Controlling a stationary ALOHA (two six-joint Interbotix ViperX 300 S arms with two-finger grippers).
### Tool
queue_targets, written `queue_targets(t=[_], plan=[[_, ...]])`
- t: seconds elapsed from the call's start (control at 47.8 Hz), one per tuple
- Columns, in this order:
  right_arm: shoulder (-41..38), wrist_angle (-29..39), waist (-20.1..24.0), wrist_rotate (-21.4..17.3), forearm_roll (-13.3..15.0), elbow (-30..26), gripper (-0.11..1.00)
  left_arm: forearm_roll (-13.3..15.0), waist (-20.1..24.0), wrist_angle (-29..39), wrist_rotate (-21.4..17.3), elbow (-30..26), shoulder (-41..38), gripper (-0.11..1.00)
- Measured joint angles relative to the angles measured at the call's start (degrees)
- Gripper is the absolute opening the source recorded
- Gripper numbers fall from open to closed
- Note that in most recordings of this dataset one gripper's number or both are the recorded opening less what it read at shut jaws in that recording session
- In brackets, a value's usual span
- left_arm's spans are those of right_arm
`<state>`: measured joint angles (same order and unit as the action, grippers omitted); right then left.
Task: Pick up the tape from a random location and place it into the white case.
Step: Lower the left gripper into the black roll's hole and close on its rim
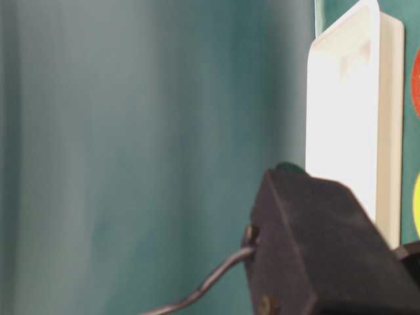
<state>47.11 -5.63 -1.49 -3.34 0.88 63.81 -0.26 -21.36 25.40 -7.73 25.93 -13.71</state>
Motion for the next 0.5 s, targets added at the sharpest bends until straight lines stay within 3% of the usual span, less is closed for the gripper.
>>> queue_targets(t=[0.251, 0.502], plan=[[0.00, 0.00, 0.00, 0.00, 0.00, 0.00, 0.93, 0.00, -0.09, 0.53, 0.00, -0.18, 0.79, 0.19], [0.00, 0.62, 0.00, 0.00, -0.09, 0.00, 0.93, 0.09, -1.23, 3.96, 0.09, -1.58, 7.21, 0.19]])
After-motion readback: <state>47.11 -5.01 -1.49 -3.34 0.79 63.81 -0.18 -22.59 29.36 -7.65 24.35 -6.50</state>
